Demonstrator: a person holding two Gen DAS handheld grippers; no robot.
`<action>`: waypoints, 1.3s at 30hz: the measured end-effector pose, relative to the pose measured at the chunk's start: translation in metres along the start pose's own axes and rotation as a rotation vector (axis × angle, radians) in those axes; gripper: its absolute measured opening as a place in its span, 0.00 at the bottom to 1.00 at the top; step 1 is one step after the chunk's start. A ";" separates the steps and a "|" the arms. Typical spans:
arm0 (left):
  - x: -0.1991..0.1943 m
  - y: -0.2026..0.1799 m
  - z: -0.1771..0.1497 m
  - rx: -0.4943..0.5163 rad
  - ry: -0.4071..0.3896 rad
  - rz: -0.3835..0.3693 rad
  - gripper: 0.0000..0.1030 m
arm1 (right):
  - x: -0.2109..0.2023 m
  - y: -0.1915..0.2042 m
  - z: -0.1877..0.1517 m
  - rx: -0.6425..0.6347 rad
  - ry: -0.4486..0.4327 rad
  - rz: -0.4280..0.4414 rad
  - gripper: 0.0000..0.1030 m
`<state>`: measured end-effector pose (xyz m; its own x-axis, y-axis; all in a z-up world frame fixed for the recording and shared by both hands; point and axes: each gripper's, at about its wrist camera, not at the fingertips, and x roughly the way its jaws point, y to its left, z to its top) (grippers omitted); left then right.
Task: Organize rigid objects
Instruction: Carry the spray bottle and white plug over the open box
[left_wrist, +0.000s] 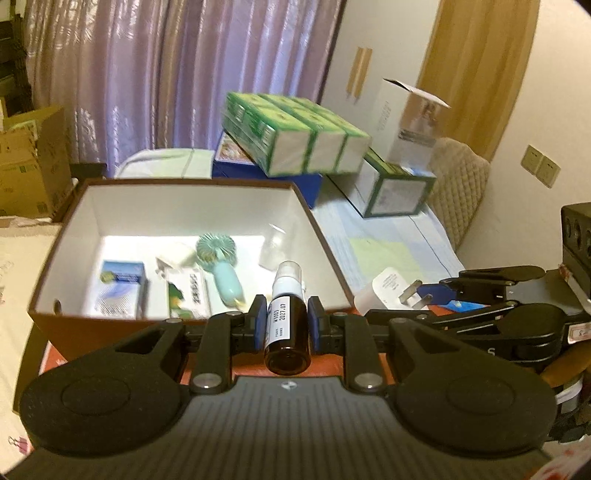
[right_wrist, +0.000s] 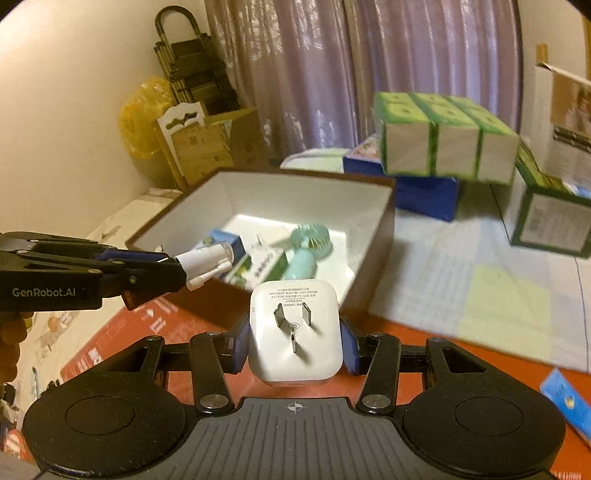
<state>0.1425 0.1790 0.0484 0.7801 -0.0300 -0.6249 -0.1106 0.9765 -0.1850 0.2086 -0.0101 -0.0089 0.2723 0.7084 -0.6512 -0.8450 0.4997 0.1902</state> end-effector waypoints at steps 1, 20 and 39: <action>0.001 0.005 0.005 -0.001 -0.008 0.008 0.19 | 0.003 0.001 0.005 -0.004 -0.003 0.001 0.44; 0.063 0.097 0.043 -0.029 0.044 0.154 0.19 | 0.114 -0.010 0.061 -0.029 0.102 -0.113 0.44; 0.109 0.134 0.046 -0.051 0.130 0.137 0.19 | 0.186 -0.012 0.067 -0.141 0.200 -0.263 0.44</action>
<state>0.2410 0.3162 -0.0091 0.6698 0.0721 -0.7390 -0.2444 0.9612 -0.1277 0.3006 0.1488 -0.0829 0.4053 0.4457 -0.7982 -0.8171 0.5682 -0.0976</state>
